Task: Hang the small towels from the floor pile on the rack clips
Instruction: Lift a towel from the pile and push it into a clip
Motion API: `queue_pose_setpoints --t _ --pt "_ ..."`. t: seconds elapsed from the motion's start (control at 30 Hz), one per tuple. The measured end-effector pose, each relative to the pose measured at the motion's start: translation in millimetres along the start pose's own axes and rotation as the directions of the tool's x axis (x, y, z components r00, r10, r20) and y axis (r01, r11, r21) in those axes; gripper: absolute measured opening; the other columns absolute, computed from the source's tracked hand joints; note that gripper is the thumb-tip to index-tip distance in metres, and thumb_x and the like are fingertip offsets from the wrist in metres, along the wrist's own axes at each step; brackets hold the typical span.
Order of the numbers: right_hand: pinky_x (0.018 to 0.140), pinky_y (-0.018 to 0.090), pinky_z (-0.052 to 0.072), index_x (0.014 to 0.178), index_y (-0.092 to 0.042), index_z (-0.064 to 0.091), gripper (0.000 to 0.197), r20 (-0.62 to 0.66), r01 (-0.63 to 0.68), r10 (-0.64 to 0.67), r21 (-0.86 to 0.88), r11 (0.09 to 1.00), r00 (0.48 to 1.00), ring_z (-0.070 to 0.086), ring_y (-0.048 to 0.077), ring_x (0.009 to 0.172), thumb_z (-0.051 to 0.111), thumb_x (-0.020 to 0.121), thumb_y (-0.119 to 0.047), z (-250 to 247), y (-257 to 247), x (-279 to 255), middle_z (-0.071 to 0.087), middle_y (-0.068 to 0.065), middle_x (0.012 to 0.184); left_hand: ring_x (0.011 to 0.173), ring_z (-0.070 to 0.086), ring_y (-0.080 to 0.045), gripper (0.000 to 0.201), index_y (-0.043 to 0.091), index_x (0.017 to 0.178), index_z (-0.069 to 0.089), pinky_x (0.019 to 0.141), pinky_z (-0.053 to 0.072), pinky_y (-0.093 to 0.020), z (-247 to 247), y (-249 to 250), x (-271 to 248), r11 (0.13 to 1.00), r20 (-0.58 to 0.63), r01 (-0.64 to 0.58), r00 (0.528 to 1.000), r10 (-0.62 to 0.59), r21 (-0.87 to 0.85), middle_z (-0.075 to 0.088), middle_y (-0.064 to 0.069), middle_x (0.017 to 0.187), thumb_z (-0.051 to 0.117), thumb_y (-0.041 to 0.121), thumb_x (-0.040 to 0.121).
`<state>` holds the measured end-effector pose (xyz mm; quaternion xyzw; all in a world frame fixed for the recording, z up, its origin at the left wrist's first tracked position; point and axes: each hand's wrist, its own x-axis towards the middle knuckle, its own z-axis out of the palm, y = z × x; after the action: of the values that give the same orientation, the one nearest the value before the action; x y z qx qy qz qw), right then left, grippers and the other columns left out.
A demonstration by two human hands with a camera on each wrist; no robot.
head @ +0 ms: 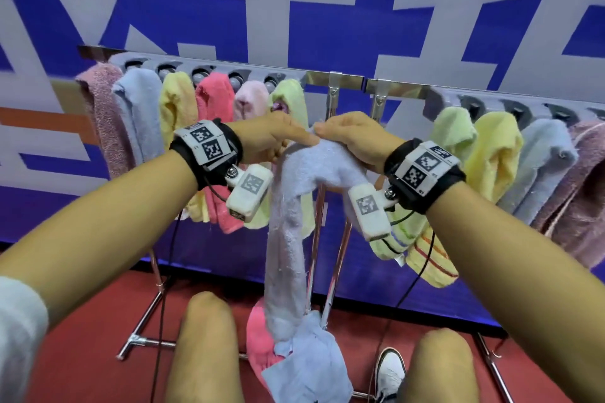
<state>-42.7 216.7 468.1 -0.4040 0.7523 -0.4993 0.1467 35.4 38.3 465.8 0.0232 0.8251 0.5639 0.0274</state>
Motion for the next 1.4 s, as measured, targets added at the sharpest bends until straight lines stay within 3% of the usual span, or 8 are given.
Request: queue_pose_setpoints --t 0.3,0.43,0.67,0.8,0.9,1.03,1.27,1.4 --pt "0.08 0.035 0.052 0.1 0.001 0.069 0.028 -0.266 0.006 0.071 0.277 0.961 0.961 0.067 0.022 0.086 0.057 0.096 -0.024 -44.0 4.7 -21.4 0.071 0.012 0.094 0.034 0.048 -0.001 0.071 0.011 0.035 0.059 0.041 0.039 -0.013 16.9 17.7 -3.2 0.967 -0.017 -0.099 0.995 0.098 -0.233 0.049 0.005 0.035 0.037 0.007 0.102" --pt "0.065 0.029 0.049 0.077 -0.02 0.073 0.017 -0.066 -0.068 0.089 0.275 0.959 0.994 0.062 0.02 0.068 0.06 0.081 -0.03 -32.9 0.9 -22.6 0.067 0.006 0.077 0.049 0.058 -0.008 0.04 0.006 0.063 0.062 0.052 0.046 -0.014 28.3 32.0 12.4 0.952 -0.018 -0.157 0.987 0.158 -0.263 0.061 0.002 0.054 0.046 0.011 0.099" --pt "0.054 0.025 0.044 0.07 -0.008 0.062 0.031 -0.046 -0.047 0.058 0.215 0.975 0.997 0.056 0.012 0.055 0.053 0.099 -0.013 -34.3 -0.1 -27.9 0.06 0.002 0.062 0.057 0.06 -0.013 0.021 0.002 0.084 0.06 0.054 0.047 -0.022 23.7 20.6 20.1 0.969 0.007 -0.109 0.994 0.113 -0.222 0.063 -0.004 0.066 0.064 0.022 0.081" --pt "0.055 0.024 0.038 0.105 0.006 0.057 0.03 -0.023 -0.054 0.061 0.218 0.974 0.998 0.048 0.013 0.059 0.054 0.099 -0.023 -41.7 4.7 -33.4 0.052 0.002 0.069 0.075 0.063 -0.02 0.039 -0.014 0.105 0.058 0.066 0.051 -0.027 28.6 24.0 21.1 0.961 0.054 -0.098 0.992 0.116 -0.258 0.064 -0.019 0.091 0.064 0.02 0.087" --pt "0.061 0.024 0.047 0.11 0.017 0.054 0.038 -0.088 -0.061 0.085 0.251 0.966 0.992 0.056 0.015 0.068 0.052 0.099 -0.019 -50.5 4.9 -43.6 0.06 0.009 0.081 0.073 0.067 -0.023 0.027 -0.007 0.1 0.063 0.066 0.054 -0.028 39.0 35.1 28.6 0.962 0.093 -0.072 0.991 0.099 -0.263 0.069 -0.015 0.083 0.056 0.019 0.092" --pt "0.056 0.021 0.045 0.081 -0.008 0.056 0.022 -0.144 -0.058 0.101 0.275 0.96 0.984 0.056 0.011 0.06 0.046 0.1 -0.009 -74.3 4.1 -60.9 0.06 0.002 0.071 0.049 0.058 -0.015 0.043 0.01 0.056 0.067 0.05 0.045 -0.02 57.7 50.3 43.3 0.964 0.106 -0.094 0.987 0.123 -0.248 0.061 -0.002 0.055 0.049 0.013 0.096" --pt "0.077 0.036 0.039 0.088 -0.009 0.066 0.021 -0.291 -0.052 0.123 0.239 0.97 0.949 0.056 0.027 0.088 0.046 0.093 -0.001 -115.1 9.0 -75.7 0.064 0.013 0.093 0.055 0.062 -0.013 0.016 0.002 0.104 0.066 0.048 0.046 -0.017 86.7 71.3 73.4 0.918 -0.027 -0.215 0.975 0.219 -0.332 0.066 -0.005 0.073 0.06 0.007 0.089" --pt "0.077 0.032 0.049 0.089 -0.006 0.063 0.023 -0.375 0.015 0.105 0.302 0.953 0.921 0.061 0.022 0.086 0.042 0.092 0.004 -129.4 11.7 -79.7 0.066 0.01 0.09 0.05 0.058 -0.009 0.009 0.008 0.094 0.064 0.042 0.043 -0.017 100.0 79.4 89.4 0.908 -0.021 -0.251 0.966 0.259 -0.335 0.064 0.0 0.068 0.057 0.003 0.092"
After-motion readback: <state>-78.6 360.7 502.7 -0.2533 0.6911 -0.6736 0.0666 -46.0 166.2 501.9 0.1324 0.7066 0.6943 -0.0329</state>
